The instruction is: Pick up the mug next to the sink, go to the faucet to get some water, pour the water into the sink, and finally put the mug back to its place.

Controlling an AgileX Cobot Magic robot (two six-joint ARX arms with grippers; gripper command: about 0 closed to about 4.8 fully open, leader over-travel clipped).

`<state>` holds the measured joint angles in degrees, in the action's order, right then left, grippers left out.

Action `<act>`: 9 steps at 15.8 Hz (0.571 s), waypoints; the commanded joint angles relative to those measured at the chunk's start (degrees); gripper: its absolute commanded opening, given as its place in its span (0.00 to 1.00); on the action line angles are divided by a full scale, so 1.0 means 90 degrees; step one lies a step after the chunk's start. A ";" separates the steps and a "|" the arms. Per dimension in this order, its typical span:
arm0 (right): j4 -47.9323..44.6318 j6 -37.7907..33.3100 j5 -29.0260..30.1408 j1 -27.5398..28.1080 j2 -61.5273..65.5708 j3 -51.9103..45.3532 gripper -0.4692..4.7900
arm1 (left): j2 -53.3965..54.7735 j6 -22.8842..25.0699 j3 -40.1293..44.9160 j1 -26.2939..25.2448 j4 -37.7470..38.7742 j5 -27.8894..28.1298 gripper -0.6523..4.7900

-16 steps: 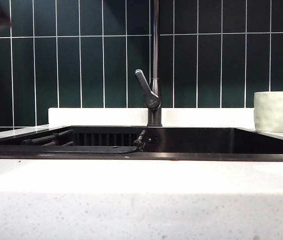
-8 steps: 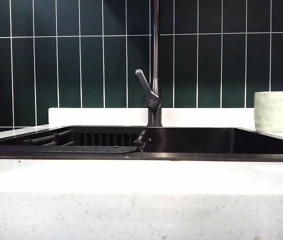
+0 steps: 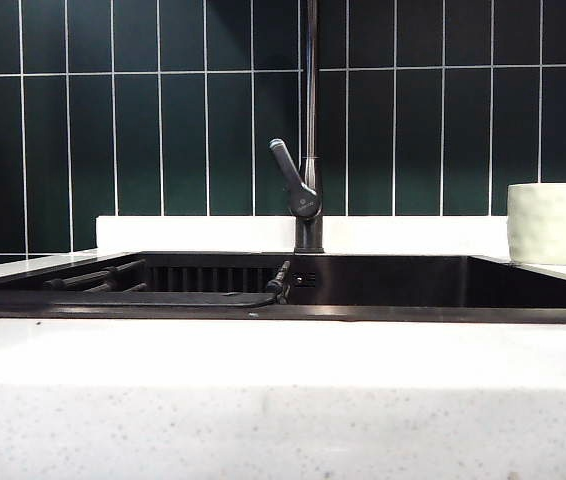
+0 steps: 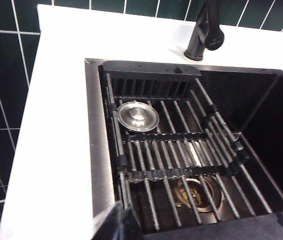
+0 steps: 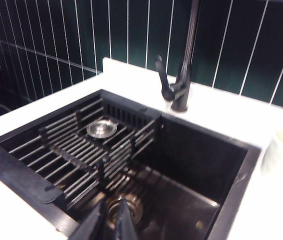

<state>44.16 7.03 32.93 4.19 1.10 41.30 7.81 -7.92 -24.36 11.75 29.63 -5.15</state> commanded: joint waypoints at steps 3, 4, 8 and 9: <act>-0.1766 -0.0117 -0.2174 0.0012 -0.0063 -0.0930 0.09 | 0.0005 -0.0078 0.0321 -0.0015 -0.0447 0.0005 0.11; -0.2215 -0.0257 -0.2234 0.0012 -0.0058 -0.1195 0.09 | 0.0005 -0.0078 0.0391 -0.0019 -0.0476 0.0005 0.11; -0.3084 -0.0806 -0.2242 0.0010 -0.0058 -0.2395 0.29 | 0.0002 -0.0075 0.0571 -0.0019 -0.0631 0.0274 0.11; -0.3075 -0.0811 -0.2242 0.0010 -0.0058 -0.2526 0.42 | 0.0002 -0.0075 0.0571 -0.0017 -0.0629 0.0274 0.11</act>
<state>17.96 0.21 12.99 4.29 0.67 18.85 7.81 -8.62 -19.05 11.70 24.93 -2.90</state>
